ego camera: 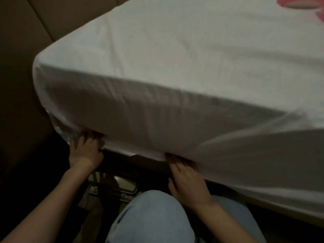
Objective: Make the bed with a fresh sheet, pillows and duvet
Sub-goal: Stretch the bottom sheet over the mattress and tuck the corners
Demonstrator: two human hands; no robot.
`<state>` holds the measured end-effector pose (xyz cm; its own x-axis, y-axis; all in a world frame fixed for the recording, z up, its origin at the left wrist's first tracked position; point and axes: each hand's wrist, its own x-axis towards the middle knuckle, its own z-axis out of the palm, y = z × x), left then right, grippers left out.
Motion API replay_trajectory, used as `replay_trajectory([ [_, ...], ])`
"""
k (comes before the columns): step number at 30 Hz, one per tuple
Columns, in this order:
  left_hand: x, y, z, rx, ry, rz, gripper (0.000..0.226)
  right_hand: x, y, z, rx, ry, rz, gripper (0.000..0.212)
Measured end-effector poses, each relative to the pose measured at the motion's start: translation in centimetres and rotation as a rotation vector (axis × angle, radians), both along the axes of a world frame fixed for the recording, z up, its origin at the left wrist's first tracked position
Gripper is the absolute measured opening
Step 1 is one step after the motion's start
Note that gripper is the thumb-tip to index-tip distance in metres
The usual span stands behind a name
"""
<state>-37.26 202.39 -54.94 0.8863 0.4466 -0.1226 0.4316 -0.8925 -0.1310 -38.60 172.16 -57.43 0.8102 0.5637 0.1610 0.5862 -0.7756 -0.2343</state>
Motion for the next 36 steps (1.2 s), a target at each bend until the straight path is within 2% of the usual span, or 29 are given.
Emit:
replay_trajectory([
  [1, -0.4, -0.8, 0.1, -0.006, -0.067, 0.013, 0.050, 0.2, -0.1, 0.4, 0.027, 0.043, 0.012, 0.072],
  [3, -1.4, -3.2, 0.1, 0.011, -0.334, -0.048, 0.030, 0.3, -0.8, 1.3, 0.065, 0.143, 0.020, 0.064],
  [5, -2.3, -6.3, -0.4, -0.061, -0.552, -0.259, 0.025, -0.4, -2.3, 1.6, 0.071, 0.103, -0.041, 0.056],
  [6, -2.7, -7.9, -0.5, -0.149, -0.565, -0.439, 0.029, -1.2, -3.3, 1.7, 0.088, 0.047, -0.086, 0.051],
  [8, -2.7, -10.3, -1.4, -0.269, -0.436, -0.866, 0.045, -2.8, -6.2, 1.1, 0.101, -0.121, -0.206, 0.044],
  [9, -2.3, -11.1, -1.7, -0.290, -0.335, -1.004, 0.053, -3.5, -8.0, 0.7, 0.076, -0.206, -0.282, 0.044],
  [10, -1.9, -11.6, -1.8, -0.337, -0.228, -1.056, 0.061, -4.0, -9.7, 0.4, 0.041, -0.249, -0.348, 0.046],
  [13, -0.9, -11.8, -2.1, -0.501, -0.091, -0.952, 0.093, -4.1, -12.0, -0.1, -0.025, -0.228, -0.416, 0.059],
  [15, -0.8, -12.0, -1.6, -0.535, -0.017, -0.880, 0.099, -4.2, -12.0, 0.2, 0.029, -0.120, -0.370, 0.055],
  [17, -0.5, -13.3, 1.5, -0.658, 0.077, -0.783, 0.073, -4.1, -12.9, 1.0, 0.108, -0.002, -0.301, 0.050],
  [19, -0.2, -15.8, 5.5, -0.726, 0.217, -0.818, 0.037, -4.7, -15.0, 1.7, 0.321, 0.132, -0.335, 0.039],
  [21, 0.0, -19.6, 10.5, -0.830, 0.231, -0.959, 0.018, -5.8, -17.6, 2.9, 0.620, 0.105, -0.592, 0.018],
  [22, -0.2, -22.0, 13.3, -0.911, 0.216, -1.034, 0.017, -6.4, -19.1, 3.6, 0.761, 0.038, -0.778, 0.009],
  [24, -0.7, -26.9, 17.9, -1.022, 0.130, -1.212, 0.020, -7.2, -22.3, 5.6, 1.016, -0.066, -1.161, 0.010],
  [25, -0.9, -29.1, 19.8, -1.027, 0.021, -1.332, 0.021, -7.4, -24.3, 6.8, 1.120, -0.119, -1.304, 0.004],
  [26, -0.8, -31.1, 21.4, -1.005, -0.108, -1.455, 0.023, -7.5, -26.3, 7.9, 1.194, -0.168, -1.414, 0.012],
  [28, 0.4, -35.1, 23.6, -0.814, -0.348, -1.653, 0.026, -7.1, -30.2, 10.2, 1.290, -0.222, -1.507, 0.038],
  [30, 2.4, -38.8, 24.6, -0.598, -0.464, -1.681, 0.033, -6.6, -33.4, 11.9, 1.247, -0.199, -1.546, 0.047],
  [34, 6.0, -44.0, 23.7, -0.398, -0.317, -1.516, 0.066, -5.5, -37.4, 14.3, 1.138, -0.085, -1.492, 0.050],
  [36, 6.5, -45.3, 22.3, -0.330, -0.220, -1.454, 0.079, -5.1, -37.9, 14.7, 1.052, -0.027, -1.411, 0.043],
])
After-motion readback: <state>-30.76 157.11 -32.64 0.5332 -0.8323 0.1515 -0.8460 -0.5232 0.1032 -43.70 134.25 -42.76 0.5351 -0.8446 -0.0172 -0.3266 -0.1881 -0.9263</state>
